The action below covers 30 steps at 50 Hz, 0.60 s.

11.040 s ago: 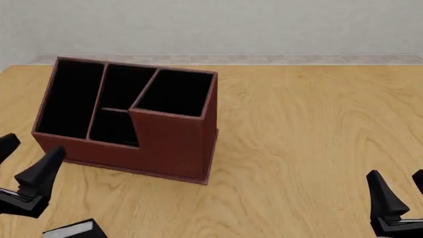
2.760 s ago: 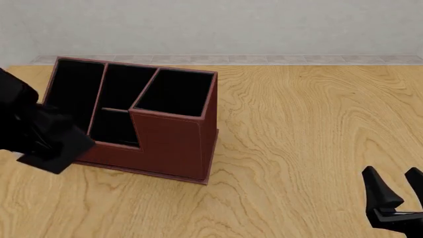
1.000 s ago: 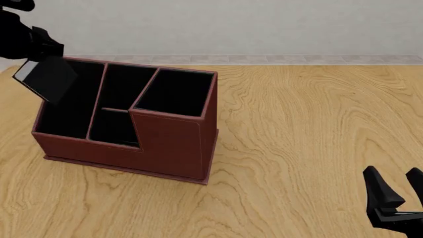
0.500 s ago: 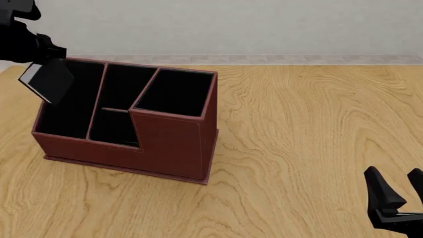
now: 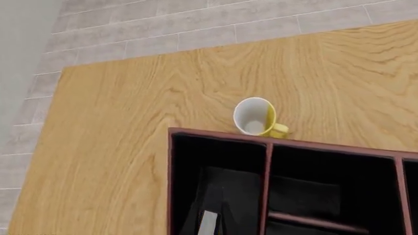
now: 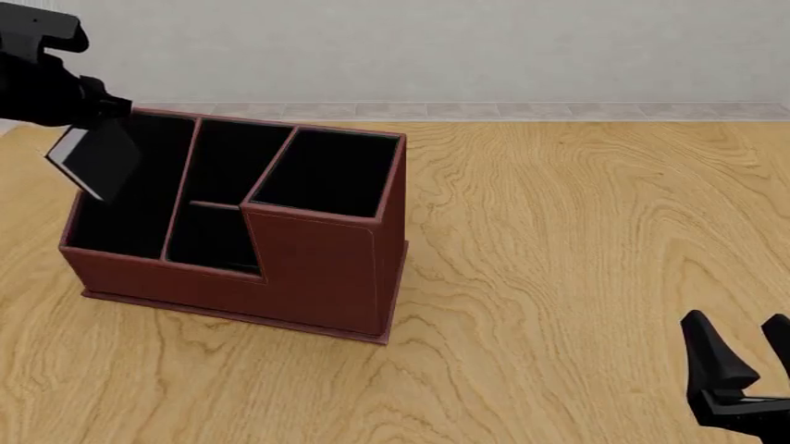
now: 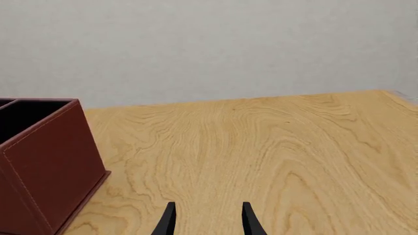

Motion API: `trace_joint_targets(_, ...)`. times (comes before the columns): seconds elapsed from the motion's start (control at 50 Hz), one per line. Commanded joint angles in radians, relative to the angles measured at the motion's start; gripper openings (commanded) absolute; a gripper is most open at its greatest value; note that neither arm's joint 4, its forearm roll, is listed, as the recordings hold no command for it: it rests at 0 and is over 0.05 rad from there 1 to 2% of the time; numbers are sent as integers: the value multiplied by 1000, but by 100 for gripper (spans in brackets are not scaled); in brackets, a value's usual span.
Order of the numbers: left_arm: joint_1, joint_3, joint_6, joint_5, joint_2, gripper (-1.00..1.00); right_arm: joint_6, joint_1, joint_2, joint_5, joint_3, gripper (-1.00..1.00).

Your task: Pick up the book and place it in the left compartment of the caddy.

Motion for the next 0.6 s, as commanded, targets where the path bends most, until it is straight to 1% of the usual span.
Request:
trace_joint_targets(0.02,3,12,15,-31,18,-100,-2,-2,-6,4,0,100)
trace_joint_targets(0.2,-11,18,-10,-41,39,-100,-2,-4,-9,6,0,100)
trace_joint_targets(0.4,-24,22,-23,-52,61,-100,2,-6,-9,5,0,100)
trace_joint_targets(0.6,-20,35,-28,-78,83,-100,3,-7,-10,6,0,100)
